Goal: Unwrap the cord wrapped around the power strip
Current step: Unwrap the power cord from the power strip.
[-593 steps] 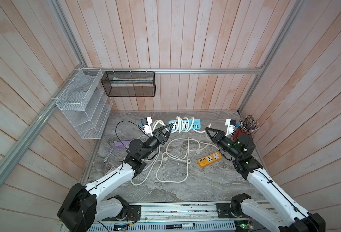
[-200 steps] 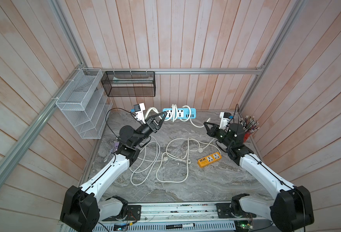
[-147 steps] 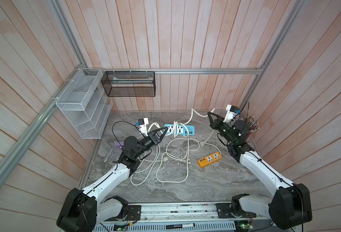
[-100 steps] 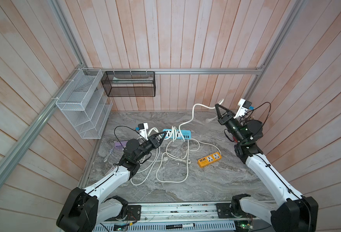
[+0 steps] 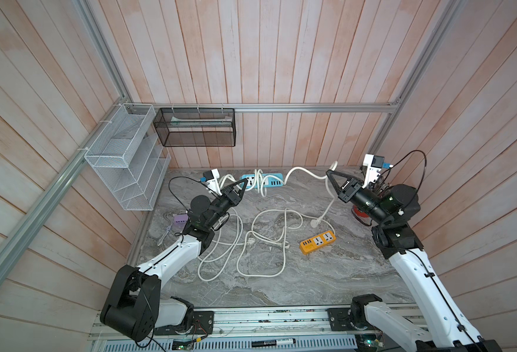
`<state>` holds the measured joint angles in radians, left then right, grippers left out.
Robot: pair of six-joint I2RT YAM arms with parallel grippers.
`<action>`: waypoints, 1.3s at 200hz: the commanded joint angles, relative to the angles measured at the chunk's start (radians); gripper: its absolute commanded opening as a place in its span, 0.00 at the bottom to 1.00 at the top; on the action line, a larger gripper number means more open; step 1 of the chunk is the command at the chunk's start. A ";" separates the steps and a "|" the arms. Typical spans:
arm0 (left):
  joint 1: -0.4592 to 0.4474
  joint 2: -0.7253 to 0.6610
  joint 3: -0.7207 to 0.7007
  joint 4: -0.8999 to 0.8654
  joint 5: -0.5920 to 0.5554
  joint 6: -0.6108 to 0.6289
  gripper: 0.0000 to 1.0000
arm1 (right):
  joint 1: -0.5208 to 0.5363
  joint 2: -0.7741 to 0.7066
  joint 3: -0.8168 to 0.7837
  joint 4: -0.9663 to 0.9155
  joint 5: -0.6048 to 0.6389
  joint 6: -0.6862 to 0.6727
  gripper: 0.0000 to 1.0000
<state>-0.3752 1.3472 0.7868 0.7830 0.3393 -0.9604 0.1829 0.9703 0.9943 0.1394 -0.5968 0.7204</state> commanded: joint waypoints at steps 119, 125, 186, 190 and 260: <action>0.013 -0.099 0.110 0.108 0.042 0.002 0.00 | 0.056 0.442 -0.090 -0.221 0.369 -0.248 0.00; 0.013 -0.105 0.105 0.107 0.042 0.000 0.00 | 0.056 0.462 -0.088 -0.220 0.383 -0.246 0.00; 0.013 -0.156 0.050 0.096 0.054 -0.015 0.00 | 0.064 0.344 -0.118 -0.130 0.387 -0.236 0.83; 0.014 -0.157 0.045 0.097 0.055 -0.019 0.00 | 0.066 0.316 -0.117 -0.126 0.383 -0.242 0.86; 0.013 -0.163 0.007 0.126 0.078 -0.059 0.00 | 0.121 0.051 -0.010 -0.036 0.179 -0.242 0.99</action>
<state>-0.3668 1.2125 0.7998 0.8192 0.3939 -0.9924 0.3027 0.9913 0.9203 0.0612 -0.2703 0.4484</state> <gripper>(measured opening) 0.294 0.985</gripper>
